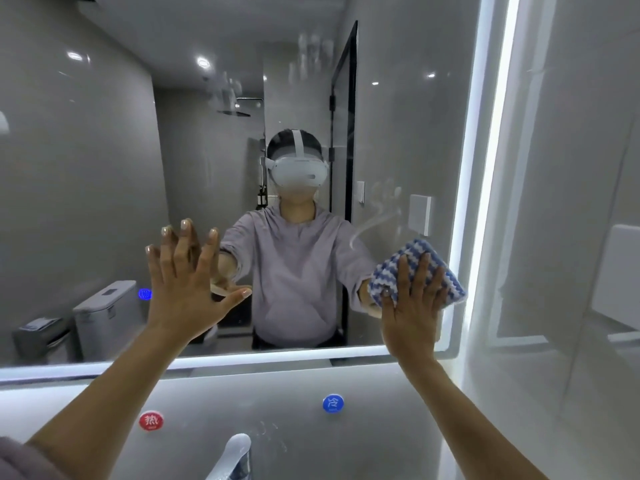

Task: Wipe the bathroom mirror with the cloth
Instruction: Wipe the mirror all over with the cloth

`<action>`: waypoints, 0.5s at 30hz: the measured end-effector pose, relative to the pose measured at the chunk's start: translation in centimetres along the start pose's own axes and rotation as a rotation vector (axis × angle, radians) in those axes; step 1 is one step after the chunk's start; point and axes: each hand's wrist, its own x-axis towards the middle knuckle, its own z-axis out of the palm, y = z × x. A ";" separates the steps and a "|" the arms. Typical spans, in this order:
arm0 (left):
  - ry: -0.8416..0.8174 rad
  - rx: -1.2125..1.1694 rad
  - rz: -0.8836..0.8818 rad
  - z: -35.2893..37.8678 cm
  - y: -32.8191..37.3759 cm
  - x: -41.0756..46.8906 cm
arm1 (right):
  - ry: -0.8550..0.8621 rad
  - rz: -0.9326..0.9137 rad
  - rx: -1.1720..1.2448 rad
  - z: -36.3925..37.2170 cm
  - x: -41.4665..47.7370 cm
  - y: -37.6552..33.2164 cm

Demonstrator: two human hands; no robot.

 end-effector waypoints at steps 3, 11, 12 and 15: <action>0.033 0.012 0.010 0.3 -0.1 0.0 | -0.061 -0.167 -0.050 0.7 0.0 -3.3; 0.015 -0.034 -0.010 0.5 -0.4 -0.1 | -0.124 -0.458 -0.166 1.0 1.2 -8.9; 0.021 -0.039 -0.009 0.7 -0.5 -0.1 | -0.117 -0.472 -0.167 0.8 1.3 -8.7; 0.049 -0.040 -0.011 1.1 -0.6 -0.1 | -0.099 -0.546 -0.209 0.2 2.0 -7.4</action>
